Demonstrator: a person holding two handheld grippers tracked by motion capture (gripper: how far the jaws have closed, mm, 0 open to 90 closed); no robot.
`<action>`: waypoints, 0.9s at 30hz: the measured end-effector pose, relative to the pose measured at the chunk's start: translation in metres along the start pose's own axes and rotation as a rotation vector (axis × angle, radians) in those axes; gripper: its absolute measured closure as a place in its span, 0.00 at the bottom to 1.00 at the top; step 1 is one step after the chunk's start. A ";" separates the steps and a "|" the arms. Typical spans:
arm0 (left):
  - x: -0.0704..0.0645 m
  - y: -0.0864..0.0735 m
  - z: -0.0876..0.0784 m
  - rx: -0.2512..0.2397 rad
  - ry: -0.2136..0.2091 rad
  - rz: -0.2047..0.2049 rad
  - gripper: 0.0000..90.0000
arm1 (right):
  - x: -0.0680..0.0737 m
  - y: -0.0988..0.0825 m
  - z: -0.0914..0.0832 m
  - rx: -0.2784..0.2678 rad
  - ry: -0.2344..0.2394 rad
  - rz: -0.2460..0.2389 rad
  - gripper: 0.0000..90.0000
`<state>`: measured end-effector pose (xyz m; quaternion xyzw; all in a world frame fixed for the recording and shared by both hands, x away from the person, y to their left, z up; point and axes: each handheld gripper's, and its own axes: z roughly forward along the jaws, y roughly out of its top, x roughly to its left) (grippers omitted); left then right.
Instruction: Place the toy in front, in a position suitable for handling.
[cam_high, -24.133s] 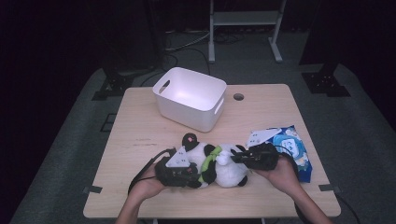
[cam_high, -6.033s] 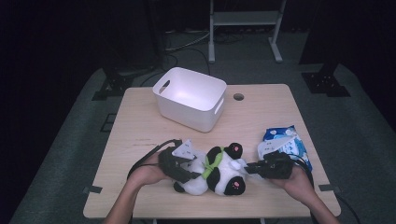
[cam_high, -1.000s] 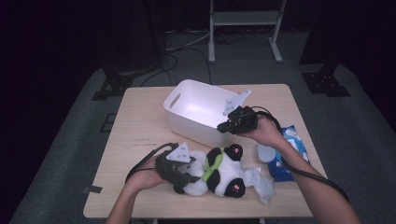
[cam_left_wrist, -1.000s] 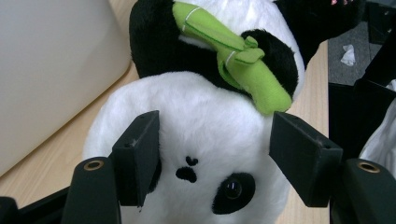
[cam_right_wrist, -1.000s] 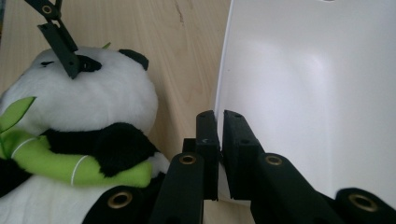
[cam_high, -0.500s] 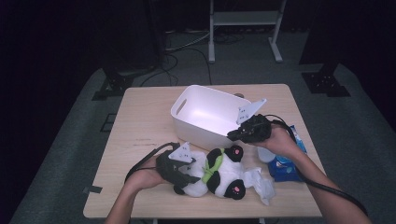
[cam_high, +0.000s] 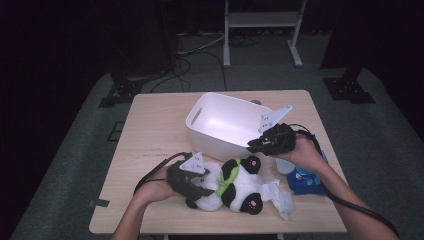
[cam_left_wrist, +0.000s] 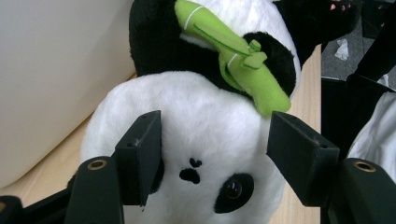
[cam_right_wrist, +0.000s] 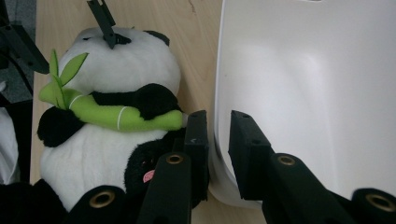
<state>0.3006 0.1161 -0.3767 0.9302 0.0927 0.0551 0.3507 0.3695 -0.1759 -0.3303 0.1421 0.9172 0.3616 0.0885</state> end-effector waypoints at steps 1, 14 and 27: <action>0.000 0.000 0.000 0.002 -0.002 0.003 0.38 | 0.000 0.000 0.000 -0.001 -0.002 0.003 0.85; 0.002 0.002 0.000 0.014 -0.011 0.010 0.38 | 0.002 -0.001 0.003 0.005 -0.008 0.012 0.83; 0.003 0.001 0.001 0.009 -0.009 0.008 0.38 | 0.001 -0.001 -0.001 -0.003 -0.018 0.020 0.82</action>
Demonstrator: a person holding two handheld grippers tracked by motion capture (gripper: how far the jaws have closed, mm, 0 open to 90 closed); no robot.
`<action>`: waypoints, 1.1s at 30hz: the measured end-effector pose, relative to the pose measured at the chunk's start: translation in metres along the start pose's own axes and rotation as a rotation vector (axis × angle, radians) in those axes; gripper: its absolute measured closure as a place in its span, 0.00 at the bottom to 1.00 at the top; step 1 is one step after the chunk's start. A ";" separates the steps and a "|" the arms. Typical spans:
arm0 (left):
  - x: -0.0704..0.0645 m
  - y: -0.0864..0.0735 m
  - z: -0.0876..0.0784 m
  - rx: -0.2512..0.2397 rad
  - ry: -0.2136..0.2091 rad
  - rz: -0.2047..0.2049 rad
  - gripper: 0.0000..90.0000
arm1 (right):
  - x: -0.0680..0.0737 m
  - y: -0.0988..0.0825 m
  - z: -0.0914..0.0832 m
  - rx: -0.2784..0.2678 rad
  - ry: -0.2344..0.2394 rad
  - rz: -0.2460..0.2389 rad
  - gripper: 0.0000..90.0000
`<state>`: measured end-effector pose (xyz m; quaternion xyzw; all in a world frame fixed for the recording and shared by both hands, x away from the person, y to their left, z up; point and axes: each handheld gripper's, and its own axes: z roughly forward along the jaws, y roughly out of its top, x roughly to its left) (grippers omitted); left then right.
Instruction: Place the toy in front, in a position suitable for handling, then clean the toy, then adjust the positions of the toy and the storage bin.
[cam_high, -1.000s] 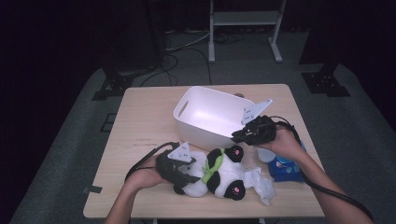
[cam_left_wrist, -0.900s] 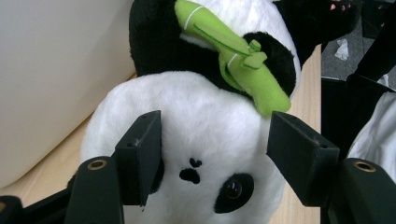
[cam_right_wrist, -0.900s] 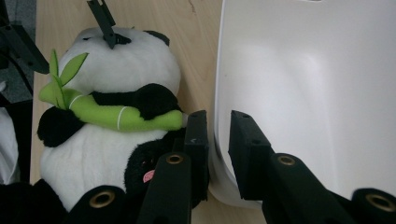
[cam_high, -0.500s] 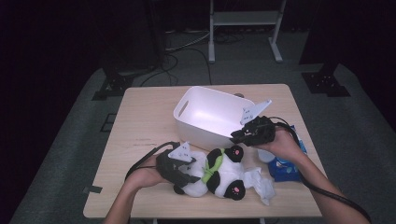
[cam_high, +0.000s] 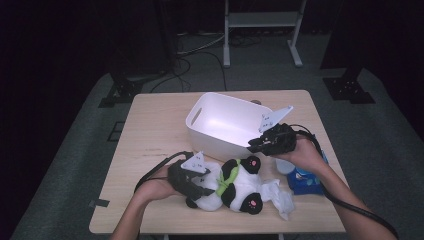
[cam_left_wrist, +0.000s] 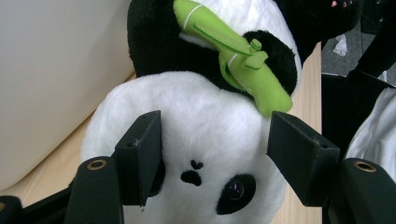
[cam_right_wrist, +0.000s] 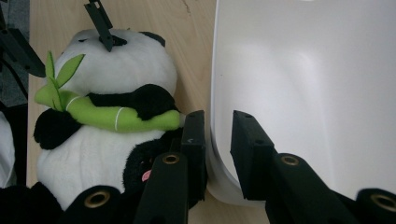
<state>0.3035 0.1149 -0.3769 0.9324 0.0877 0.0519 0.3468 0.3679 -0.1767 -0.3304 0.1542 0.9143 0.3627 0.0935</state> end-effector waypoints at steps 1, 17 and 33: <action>0.000 0.000 0.000 -0.002 0.001 0.000 0.38 | 0.000 0.000 0.000 -0.001 0.000 -0.002 0.82; -0.001 0.001 0.000 0.006 0.005 0.000 0.38 | 0.001 0.005 0.001 -0.007 -0.002 0.004 0.81; -0.002 0.002 -0.002 -0.004 0.013 0.000 0.35 | 0.002 0.009 0.017 0.032 0.000 -0.020 0.97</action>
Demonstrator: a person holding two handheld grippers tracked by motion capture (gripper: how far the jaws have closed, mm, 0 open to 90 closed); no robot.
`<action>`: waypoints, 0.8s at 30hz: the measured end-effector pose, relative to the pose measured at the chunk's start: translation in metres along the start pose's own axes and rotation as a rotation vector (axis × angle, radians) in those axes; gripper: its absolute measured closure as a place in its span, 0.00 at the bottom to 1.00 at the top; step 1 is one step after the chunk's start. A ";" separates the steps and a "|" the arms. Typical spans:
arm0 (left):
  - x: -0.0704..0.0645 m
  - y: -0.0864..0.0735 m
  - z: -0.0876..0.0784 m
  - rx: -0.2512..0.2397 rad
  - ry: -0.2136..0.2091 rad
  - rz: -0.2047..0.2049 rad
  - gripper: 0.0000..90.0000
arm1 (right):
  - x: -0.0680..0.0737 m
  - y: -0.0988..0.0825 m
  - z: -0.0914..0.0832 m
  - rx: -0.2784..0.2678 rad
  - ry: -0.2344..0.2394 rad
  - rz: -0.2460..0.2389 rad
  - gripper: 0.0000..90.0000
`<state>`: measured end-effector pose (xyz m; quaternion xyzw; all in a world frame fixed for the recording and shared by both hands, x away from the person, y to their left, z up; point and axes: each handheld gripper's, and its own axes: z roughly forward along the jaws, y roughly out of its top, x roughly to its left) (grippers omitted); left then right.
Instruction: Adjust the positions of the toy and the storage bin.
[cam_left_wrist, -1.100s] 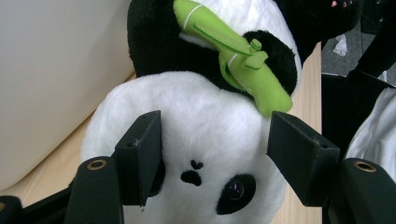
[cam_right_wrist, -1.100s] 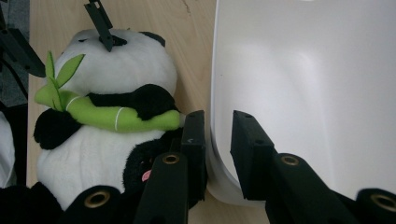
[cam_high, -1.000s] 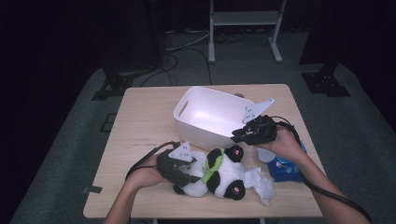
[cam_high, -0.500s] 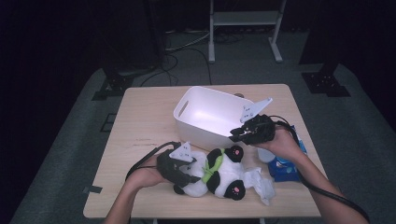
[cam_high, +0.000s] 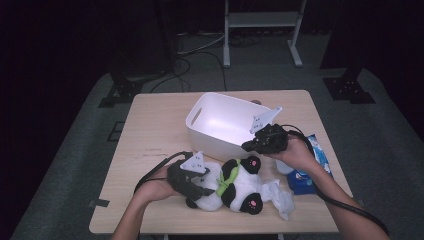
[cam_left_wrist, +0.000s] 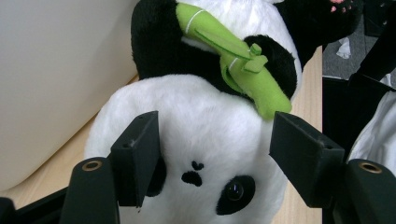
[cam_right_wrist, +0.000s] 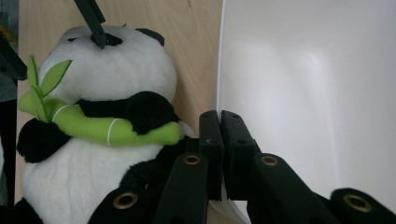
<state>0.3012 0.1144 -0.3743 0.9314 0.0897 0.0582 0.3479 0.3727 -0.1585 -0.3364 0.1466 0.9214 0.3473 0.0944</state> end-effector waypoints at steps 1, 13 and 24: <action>0.000 0.000 0.000 0.000 0.000 -0.001 0.35 | 0.000 -0.001 0.000 0.000 -0.002 -0.002 0.97; -0.003 0.002 0.000 -0.002 -0.009 0.011 0.33 | 0.000 -0.015 -0.016 0.022 0.017 -0.025 0.98; -0.002 0.001 -0.005 -0.001 -0.003 0.008 0.33 | 0.001 -0.009 -0.029 -0.073 0.035 0.033 0.73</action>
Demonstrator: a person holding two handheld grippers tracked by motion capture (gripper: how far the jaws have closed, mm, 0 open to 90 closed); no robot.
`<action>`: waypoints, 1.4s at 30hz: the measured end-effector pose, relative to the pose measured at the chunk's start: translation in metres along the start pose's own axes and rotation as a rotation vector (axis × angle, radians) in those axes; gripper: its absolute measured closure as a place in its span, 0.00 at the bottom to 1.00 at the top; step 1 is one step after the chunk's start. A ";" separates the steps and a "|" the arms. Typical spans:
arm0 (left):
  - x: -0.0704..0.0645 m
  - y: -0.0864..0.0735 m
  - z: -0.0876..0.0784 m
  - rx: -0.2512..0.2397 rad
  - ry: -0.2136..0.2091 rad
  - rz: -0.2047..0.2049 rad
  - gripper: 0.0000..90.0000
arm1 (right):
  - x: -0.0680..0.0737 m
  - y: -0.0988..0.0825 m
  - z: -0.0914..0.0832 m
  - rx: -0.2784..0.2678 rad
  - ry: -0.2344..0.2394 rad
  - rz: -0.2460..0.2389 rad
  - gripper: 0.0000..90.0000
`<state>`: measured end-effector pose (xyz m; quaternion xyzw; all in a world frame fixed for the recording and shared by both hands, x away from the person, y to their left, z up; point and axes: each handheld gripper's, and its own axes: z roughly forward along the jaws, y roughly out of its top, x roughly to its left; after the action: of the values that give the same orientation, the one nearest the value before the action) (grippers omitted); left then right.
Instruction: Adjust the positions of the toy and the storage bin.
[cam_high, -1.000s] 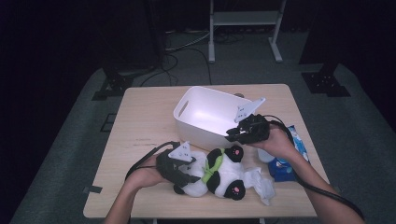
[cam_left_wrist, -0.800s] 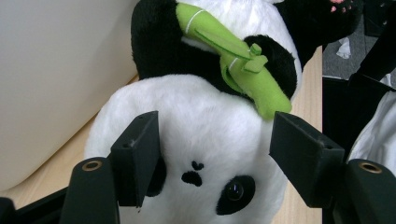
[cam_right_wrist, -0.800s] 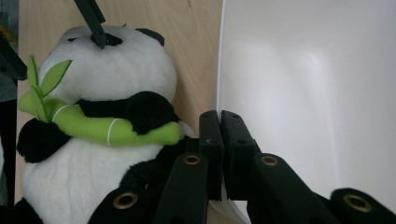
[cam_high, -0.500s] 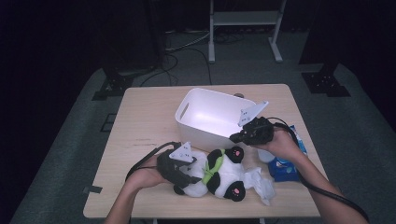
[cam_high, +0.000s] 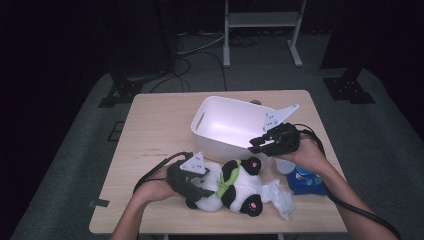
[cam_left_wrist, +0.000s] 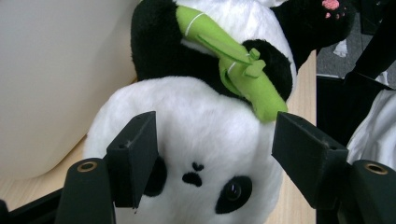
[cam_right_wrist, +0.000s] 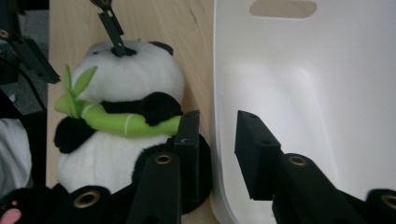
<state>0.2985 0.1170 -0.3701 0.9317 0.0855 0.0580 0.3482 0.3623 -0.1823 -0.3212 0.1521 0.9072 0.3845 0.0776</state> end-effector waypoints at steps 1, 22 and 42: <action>0.000 -0.001 -0.001 -0.003 0.003 -0.005 0.33 | 0.002 0.002 -0.001 -0.007 0.002 0.000 0.73; 0.001 -0.016 -0.014 -0.014 0.025 -0.035 0.33 | 0.065 0.012 0.046 0.070 0.218 -0.099 0.52; 0.003 -0.031 -0.016 -0.039 0.032 -0.066 0.32 | 0.085 0.003 0.101 0.174 0.144 -0.161 0.45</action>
<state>0.2951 0.1508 -0.3777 0.9203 0.1205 0.0632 0.3667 0.3084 -0.0837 -0.3905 0.0568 0.9496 0.3070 0.0296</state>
